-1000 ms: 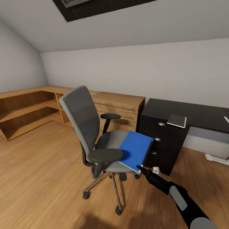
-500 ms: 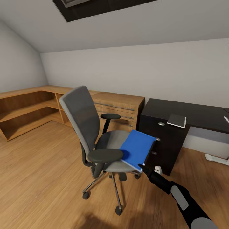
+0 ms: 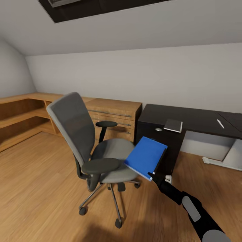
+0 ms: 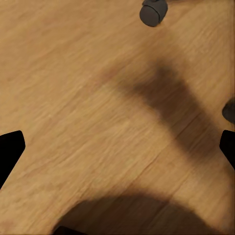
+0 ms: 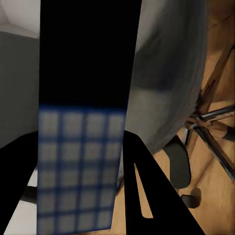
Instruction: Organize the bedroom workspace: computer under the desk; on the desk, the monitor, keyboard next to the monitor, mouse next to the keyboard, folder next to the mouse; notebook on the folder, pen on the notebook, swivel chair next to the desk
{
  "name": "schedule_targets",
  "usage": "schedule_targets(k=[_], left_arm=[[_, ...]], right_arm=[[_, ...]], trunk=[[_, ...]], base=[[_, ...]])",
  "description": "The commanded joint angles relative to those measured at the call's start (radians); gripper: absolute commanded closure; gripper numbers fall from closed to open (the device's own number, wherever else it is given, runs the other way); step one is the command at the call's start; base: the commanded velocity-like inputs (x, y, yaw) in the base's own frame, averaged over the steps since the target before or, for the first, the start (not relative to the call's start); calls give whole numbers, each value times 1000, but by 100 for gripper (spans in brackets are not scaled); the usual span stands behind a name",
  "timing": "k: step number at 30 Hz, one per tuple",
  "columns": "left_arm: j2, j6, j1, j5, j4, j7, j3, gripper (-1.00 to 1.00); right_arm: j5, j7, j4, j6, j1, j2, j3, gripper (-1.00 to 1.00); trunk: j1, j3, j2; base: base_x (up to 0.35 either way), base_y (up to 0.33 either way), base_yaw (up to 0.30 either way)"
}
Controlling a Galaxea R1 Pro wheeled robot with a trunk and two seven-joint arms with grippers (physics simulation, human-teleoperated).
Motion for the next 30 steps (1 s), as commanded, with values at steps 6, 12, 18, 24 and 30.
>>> schedule_targets(k=[6, 12, 18, 24, 30], left_arm=[[-1, 9, 0, 9, -2, -2, 3, -100], [-1, 8, 0, 9, -2, -1, 3, -100], [-1, 8, 0, 9, 6, -1, 2, -100], [-2, 8, 0, 9, 10, -1, 2, -100], [-2, 8, 0, 8, 12, -2, 2, -100]], right_arm=[[-6, 1, 2, 7, -1, 1, -2, 100], [-6, 1, 2, 7, -1, 1, -2, 100], [-6, 1, 4, 6, -1, 1, -2, 100], [-5, 1, 6, 5, -1, 2, -2, 100], [-5, 1, 8, 5, -1, 1, -2, 100]], trunk=[[0, 2, 0], [0, 6, 0], [0, 9, 0], [0, 12, 0], [0, 15, 0]], base=[[0, 0, -242], [0, 0, -243], [0, 0, -245], [0, 0, -251], [-48, -46, -257]])
